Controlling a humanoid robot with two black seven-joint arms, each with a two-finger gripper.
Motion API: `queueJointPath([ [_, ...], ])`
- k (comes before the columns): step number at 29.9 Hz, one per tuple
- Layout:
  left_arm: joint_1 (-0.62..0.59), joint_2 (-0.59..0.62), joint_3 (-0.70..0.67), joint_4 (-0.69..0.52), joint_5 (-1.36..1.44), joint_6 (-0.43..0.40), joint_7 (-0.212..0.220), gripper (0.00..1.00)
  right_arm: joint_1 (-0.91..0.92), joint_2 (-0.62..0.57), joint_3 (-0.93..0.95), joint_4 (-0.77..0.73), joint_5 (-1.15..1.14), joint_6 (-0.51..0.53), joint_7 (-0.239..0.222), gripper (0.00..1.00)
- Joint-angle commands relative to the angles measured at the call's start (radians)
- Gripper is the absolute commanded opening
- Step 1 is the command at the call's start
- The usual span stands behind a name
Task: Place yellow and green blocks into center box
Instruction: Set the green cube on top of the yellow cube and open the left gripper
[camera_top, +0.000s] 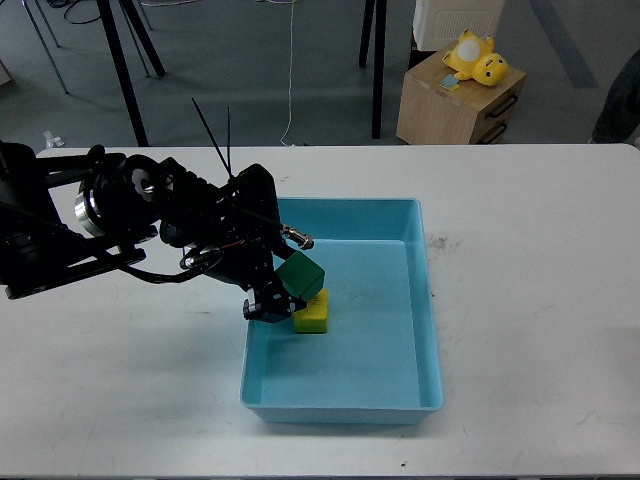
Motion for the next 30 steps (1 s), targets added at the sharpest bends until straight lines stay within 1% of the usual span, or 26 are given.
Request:
queueJointPath([
  [1,0.005,-0.029,-0.001,0.004,-0.004,-0.001,0.0,0.24,0.0,0.0,0.0,0.0,0.0,0.0,0.0,0.99],
  [6,0.018,-0.038,-0.009,0.009,-0.01,-0.001,0.0,0.29,0.0,0.0,0.0,0.0,0.0,0.0,0.0,0.99],
  [8,0.023,-0.038,-0.012,0.028,-0.012,0.001,0.0,0.32,0.0,0.0,0.0,0.0,0.001,-0.002,0.0,0.99],
  [10,0.025,-0.047,-0.014,0.047,-0.015,0.001,0.0,0.38,0.0,0.0,0.0,0.0,0.0,0.0,0.0,0.99],
  [13,0.032,-0.055,-0.015,0.058,-0.024,-0.001,0.0,0.57,0.0,0.0,0.0,0.0,0.0,0.0,0.0,0.99],
  [17,0.037,-0.055,-0.015,0.062,-0.048,-0.001,0.0,0.67,0.001,0.0,0.0,0.0,0.0,0.0,0.0,0.99],
  [22,0.04,-0.053,-0.015,0.064,-0.068,0.002,0.0,0.74,0.0,0.0,0.0,-0.001,0.0,0.0,0.0,0.99],
  [25,0.04,-0.047,-0.017,0.064,-0.07,0.005,0.0,0.81,0.0,0.0,0.0,0.0,0.0,0.0,0.0,0.99],
  [30,0.04,-0.046,-0.018,0.07,-0.068,0.01,0.0,0.82,0.001,0.0,0.0,-0.001,0.0,-0.002,0.0,0.99],
])
